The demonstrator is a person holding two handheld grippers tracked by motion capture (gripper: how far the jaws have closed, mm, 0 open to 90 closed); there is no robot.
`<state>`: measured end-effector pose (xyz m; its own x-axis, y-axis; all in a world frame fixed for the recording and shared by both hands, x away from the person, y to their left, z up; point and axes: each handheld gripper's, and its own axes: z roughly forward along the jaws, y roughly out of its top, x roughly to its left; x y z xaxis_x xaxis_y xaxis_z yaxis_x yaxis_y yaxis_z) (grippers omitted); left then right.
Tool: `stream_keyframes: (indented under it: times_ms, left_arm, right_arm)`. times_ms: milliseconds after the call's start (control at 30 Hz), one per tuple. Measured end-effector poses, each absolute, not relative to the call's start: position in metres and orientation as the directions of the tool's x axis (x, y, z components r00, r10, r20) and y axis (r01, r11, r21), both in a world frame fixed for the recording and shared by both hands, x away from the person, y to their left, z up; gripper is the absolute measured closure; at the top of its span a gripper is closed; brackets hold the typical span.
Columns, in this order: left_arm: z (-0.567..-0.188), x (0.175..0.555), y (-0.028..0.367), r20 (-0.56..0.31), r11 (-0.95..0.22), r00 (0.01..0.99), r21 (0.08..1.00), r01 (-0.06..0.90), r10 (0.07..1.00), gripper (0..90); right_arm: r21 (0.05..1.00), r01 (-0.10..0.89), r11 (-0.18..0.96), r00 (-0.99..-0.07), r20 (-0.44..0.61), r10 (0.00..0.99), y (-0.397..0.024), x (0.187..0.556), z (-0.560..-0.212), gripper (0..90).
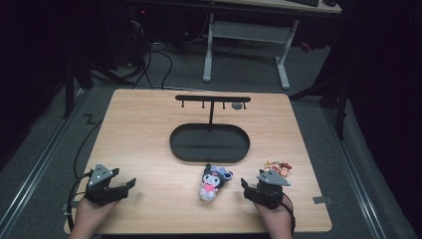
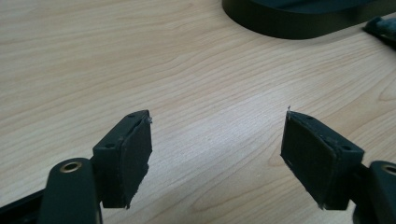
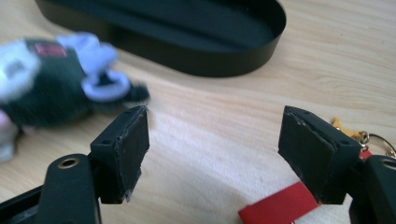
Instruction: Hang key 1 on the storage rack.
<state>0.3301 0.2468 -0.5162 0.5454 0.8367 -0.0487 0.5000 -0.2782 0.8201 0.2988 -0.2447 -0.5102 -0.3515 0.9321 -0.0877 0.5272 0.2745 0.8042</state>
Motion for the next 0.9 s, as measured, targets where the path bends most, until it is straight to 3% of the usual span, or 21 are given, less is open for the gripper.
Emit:
stream_keyframes:
  times_ms: [900]
  left_arm:
    - [-0.520,0.336,0.224,-0.036,-0.328,0.609,0.817,0.475,0.793,25.8]
  right_arm:
    - [0.790,0.573,0.219,-0.352,-0.004,0.936,-0.269,0.292,-0.513,22.6]
